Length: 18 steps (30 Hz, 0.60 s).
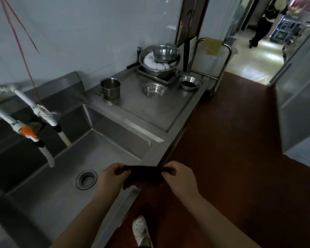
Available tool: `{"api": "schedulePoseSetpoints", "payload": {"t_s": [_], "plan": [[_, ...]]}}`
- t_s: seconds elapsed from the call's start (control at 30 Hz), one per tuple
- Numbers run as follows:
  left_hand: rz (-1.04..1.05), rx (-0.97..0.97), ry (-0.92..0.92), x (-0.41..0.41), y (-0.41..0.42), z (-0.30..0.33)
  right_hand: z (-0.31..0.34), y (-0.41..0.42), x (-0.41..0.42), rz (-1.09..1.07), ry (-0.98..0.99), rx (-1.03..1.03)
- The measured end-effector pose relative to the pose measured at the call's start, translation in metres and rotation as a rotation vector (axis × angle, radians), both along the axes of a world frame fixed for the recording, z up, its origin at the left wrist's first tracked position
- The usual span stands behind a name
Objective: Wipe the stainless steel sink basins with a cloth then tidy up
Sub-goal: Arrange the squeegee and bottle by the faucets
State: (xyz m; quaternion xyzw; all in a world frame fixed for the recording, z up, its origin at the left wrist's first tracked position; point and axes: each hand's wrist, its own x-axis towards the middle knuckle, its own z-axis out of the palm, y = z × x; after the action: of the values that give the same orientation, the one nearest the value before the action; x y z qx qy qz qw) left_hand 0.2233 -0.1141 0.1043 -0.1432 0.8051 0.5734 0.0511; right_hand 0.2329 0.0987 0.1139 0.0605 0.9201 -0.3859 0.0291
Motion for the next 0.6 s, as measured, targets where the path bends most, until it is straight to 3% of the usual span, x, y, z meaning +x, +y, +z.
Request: {"api": "schedulePoseSetpoints", "payload": {"t_s": [0.27,0.6], "plan": [[0.045,0.009,-0.05,-0.128,0.025,-0.021,-0.014,0.017,-0.122,0.098,-0.043,0.145],[0.171,-0.164,-0.077,-0.235,0.033,-0.047,-0.048,0.026,-0.233,0.232,-0.275,0.023]]}}
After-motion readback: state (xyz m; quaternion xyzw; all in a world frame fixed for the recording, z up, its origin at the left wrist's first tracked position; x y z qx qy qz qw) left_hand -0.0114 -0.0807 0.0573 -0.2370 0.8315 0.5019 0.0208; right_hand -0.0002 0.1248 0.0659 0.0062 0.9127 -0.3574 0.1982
